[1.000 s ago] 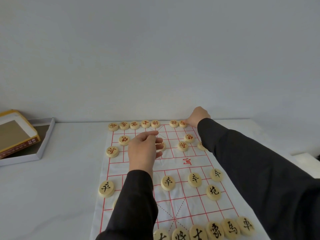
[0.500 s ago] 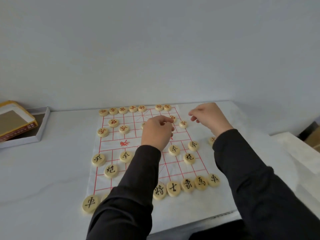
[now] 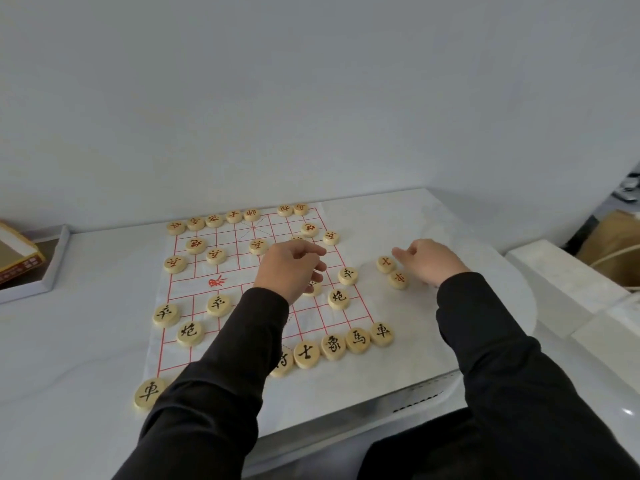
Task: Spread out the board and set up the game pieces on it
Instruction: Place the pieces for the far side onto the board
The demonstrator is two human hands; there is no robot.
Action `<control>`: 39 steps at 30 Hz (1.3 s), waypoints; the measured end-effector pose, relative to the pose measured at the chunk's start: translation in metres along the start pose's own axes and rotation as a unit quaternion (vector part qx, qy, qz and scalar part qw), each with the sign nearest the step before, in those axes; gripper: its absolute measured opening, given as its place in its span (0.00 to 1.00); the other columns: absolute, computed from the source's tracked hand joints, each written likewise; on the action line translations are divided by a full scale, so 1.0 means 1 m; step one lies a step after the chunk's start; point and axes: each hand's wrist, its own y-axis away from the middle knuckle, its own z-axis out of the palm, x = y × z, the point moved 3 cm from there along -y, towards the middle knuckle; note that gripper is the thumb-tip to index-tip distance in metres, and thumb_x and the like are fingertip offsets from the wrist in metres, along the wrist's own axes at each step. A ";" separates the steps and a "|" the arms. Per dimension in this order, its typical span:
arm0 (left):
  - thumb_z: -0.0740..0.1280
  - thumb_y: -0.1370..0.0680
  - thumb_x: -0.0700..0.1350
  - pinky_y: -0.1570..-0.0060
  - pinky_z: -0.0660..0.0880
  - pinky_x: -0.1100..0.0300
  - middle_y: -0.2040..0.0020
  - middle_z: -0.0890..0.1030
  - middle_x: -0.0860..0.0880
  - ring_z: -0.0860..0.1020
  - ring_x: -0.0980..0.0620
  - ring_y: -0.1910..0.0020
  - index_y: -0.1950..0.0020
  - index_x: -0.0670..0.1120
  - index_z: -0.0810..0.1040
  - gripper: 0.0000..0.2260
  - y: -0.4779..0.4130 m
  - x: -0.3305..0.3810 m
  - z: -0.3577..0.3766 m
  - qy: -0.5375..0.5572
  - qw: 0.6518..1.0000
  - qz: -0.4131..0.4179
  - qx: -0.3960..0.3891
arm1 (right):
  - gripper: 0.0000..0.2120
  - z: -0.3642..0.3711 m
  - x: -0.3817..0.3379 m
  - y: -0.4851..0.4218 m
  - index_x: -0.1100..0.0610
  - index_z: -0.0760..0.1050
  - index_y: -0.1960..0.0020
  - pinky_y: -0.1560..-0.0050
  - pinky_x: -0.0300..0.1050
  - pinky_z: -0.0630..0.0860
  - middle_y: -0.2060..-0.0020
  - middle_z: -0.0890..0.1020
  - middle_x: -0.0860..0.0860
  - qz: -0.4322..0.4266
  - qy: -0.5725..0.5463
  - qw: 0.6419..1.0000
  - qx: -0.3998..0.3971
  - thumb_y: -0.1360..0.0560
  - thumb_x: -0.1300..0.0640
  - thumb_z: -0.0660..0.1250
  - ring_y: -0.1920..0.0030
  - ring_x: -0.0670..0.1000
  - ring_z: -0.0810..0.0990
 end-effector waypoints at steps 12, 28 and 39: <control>0.58 0.21 0.37 0.61 0.77 0.62 0.58 0.80 0.48 0.78 0.53 0.61 0.49 0.47 0.78 0.10 -0.008 -0.008 0.003 -0.030 0.999 0.004 0.019 | 0.20 0.022 -0.023 0.005 0.53 0.68 0.35 0.51 0.43 0.69 0.42 0.75 0.54 -0.099 0.100 0.990 0.018 0.24 0.47 0.62 0.46 0.56 0.76; 0.59 0.20 0.38 0.63 0.78 0.61 0.56 0.80 0.45 0.79 0.51 0.61 0.46 0.43 0.78 0.09 -0.010 -0.015 -0.010 0.123 0.985 -0.118 -0.015 | 0.11 0.022 -0.037 -0.008 0.54 0.72 0.42 0.54 0.43 0.72 0.48 0.78 0.54 -0.125 0.145 0.981 0.015 0.24 0.56 0.60 0.53 0.54 0.76; 0.58 0.20 0.38 0.61 0.79 0.59 0.55 0.80 0.43 0.80 0.49 0.59 0.44 0.41 0.77 0.10 -0.011 -0.018 -0.010 0.223 0.956 -0.189 -0.007 | 0.09 -0.002 -0.038 -0.014 0.54 0.75 0.49 0.64 0.42 0.75 0.64 0.79 0.52 -0.141 -0.162 0.972 0.093 0.29 0.61 0.67 0.65 0.51 0.80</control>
